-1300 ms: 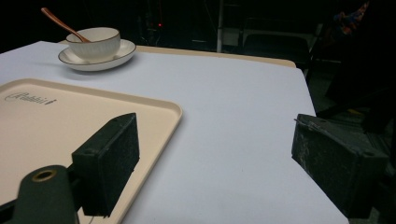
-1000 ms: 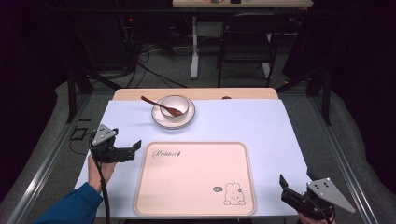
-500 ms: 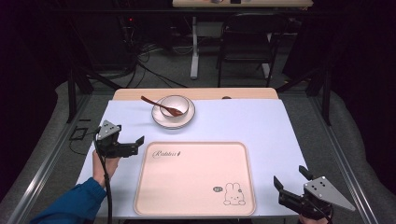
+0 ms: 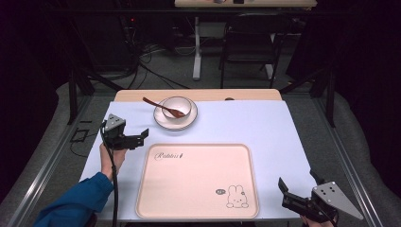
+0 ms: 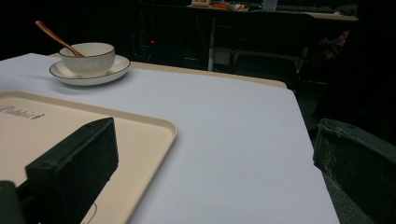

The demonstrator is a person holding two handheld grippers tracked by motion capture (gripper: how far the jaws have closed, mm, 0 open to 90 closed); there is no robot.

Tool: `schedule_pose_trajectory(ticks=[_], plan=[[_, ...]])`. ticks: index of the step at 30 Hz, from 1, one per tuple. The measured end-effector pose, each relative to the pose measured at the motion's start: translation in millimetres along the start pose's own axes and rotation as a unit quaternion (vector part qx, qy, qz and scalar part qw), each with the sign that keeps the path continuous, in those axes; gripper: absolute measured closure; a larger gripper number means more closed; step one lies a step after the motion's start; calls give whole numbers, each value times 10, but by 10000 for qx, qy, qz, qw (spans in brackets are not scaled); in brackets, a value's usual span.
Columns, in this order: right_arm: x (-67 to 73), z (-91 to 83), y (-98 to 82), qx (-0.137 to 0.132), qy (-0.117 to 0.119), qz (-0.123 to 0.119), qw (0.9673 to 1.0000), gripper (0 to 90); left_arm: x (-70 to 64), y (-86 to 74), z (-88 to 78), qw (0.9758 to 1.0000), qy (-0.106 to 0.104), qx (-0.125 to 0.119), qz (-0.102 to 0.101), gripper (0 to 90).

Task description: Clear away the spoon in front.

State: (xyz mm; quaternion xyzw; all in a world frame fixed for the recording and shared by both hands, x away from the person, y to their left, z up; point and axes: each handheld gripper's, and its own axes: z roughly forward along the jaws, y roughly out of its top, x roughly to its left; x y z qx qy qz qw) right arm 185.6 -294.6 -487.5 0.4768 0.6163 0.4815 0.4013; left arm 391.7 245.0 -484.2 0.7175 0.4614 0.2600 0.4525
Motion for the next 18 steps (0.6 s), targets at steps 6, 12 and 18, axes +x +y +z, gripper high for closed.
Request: schedule_pose_trajectory(ticks=[6, 12, 18], plan=[[-26, 12, -3, 67, -73, 150, 9998, 0, 34, 81, 165, 9999, 20, -56, -155, 3], [-50, -3, -12, 43, -164, 274, 9995, 56, 48, 145, 344, 9998, 28, -22, -196, 3], [-76, 3, -21, 63, -195, 373, 9991, 93, 85, 243, 492, 9997, 61, -33, -213, 3]])
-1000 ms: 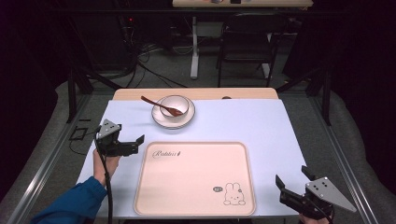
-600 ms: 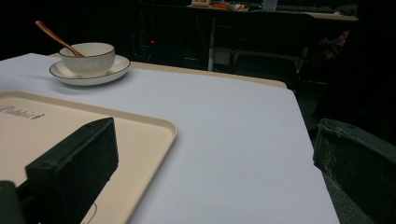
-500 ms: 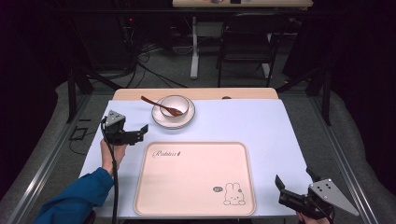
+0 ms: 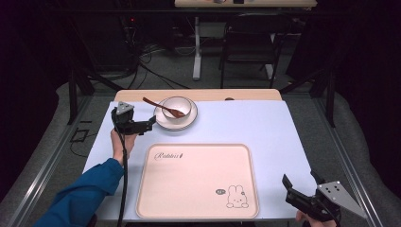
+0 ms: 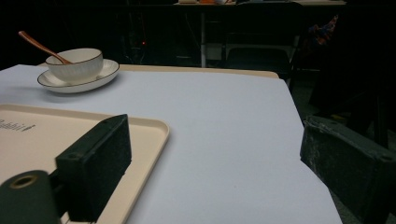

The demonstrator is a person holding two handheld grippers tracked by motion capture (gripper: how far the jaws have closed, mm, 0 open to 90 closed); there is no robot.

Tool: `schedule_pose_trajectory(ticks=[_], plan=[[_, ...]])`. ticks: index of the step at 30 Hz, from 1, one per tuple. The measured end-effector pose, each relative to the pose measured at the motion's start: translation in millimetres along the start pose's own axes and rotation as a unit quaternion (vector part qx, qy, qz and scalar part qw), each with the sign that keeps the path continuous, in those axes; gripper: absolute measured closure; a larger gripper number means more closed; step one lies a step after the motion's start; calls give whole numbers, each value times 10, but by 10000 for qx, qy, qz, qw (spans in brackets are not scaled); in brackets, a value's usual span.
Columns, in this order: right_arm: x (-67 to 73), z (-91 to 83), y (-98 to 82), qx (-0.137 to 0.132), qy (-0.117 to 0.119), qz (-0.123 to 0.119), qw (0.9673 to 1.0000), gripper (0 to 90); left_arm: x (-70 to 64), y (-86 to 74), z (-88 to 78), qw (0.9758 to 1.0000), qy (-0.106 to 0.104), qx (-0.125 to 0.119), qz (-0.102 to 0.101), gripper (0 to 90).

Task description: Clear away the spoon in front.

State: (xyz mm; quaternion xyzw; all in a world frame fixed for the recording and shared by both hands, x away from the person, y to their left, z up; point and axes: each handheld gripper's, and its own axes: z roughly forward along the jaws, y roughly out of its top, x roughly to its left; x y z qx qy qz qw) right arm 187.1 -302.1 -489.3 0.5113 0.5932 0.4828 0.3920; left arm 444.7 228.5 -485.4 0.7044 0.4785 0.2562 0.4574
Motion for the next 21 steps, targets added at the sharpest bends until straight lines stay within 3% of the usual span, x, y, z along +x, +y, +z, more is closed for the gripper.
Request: schedule_pose_trajectory(ticks=[2, 3, 12, 16, 21], plan=[[-5, -5, -2, -17, 20, 46, 10000, 153, 24, 13, 44, 10000, -42, 20, -86, 3], [-7, -3, -1, -12, 19, 38, 10000, 123, 37, 18, 75, 9999, -31, 43, -143, 4], [10, 13, 4, 40, 74, -52, 10000, 138, 79, 59, 240, 9994, 8, 47, -335, 4], [7, 18, 6, 79, 76, -14, 9999, 139, 106, 65, 338, 9987, 14, 59, -510, 2], [4, 19, 5, 81, 85, -15, 9999, 138, 140, 72, 443, 9978, 117, -84, -648, 33]])
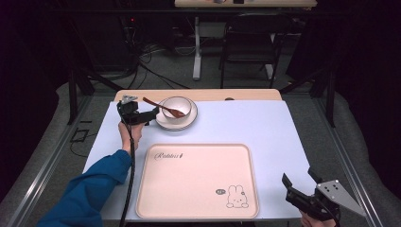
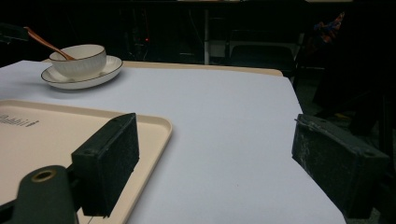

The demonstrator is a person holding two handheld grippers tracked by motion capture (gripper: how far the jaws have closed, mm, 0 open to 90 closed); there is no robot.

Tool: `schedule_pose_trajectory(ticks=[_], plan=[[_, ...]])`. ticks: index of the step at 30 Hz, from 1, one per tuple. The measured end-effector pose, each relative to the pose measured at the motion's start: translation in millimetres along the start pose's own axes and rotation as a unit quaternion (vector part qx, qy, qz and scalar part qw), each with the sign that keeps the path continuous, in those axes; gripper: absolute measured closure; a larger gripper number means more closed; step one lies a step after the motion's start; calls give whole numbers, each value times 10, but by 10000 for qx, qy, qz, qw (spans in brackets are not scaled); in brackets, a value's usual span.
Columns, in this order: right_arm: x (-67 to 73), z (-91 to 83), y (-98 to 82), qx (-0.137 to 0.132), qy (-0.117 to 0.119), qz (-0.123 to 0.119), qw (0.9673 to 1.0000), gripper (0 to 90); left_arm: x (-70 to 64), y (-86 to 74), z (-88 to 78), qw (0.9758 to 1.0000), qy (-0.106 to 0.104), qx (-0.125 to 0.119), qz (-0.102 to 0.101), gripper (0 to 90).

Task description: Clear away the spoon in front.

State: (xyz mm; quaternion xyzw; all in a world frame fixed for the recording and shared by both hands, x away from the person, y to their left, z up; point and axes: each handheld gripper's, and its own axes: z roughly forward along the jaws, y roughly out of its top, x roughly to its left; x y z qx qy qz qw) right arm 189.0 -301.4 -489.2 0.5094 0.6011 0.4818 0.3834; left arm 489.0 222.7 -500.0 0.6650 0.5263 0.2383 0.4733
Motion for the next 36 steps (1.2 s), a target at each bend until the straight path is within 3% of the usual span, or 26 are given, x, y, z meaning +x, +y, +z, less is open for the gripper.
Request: schedule_pose_trajectory(ticks=[9, 18, 36], plan=[[0, 5, 1, 5, -13, -9, 10000, 139, 23, 12, 158, 9998, 130, -73, -139, 138], [-9, 0, 1, -39, -36, -3, 10000, 138, 38, -4, 252, 9996, 163, -179, -115, 289], [-3, 11, 2, 13, -58, 13, 10000, 139, 17, -31, 338, 9986, 144, -189, -479, 541]])
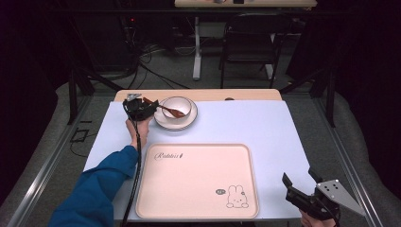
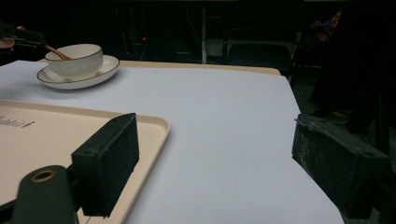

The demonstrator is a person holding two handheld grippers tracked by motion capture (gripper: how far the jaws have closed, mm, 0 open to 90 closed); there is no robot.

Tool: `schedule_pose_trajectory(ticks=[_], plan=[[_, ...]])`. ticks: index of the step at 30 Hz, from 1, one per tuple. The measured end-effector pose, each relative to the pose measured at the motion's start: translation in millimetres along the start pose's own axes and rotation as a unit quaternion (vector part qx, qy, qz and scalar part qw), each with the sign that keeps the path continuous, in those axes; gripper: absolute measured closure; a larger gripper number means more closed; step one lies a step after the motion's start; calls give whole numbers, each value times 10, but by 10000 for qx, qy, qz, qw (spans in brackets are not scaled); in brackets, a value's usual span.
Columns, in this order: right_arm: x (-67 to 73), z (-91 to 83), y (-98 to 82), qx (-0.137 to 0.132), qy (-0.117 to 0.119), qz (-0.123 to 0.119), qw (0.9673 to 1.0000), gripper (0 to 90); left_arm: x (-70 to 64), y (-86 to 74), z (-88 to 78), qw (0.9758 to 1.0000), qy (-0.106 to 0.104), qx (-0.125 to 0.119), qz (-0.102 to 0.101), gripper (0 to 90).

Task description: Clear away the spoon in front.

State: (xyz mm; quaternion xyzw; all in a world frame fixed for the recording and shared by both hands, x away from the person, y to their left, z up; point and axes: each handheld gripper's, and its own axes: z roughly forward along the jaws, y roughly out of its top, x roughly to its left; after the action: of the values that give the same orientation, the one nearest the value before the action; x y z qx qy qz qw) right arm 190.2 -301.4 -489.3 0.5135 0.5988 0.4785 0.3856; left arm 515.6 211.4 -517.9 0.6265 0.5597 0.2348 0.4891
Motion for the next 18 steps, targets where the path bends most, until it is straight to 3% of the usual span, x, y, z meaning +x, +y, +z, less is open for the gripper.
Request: schedule_pose_trajectory(ticks=[18], plan=[[1, 3, 3, 10, -6, -33, 10000, 138, -78, 46, -102, 9991, -216, -368, 45, 673]])
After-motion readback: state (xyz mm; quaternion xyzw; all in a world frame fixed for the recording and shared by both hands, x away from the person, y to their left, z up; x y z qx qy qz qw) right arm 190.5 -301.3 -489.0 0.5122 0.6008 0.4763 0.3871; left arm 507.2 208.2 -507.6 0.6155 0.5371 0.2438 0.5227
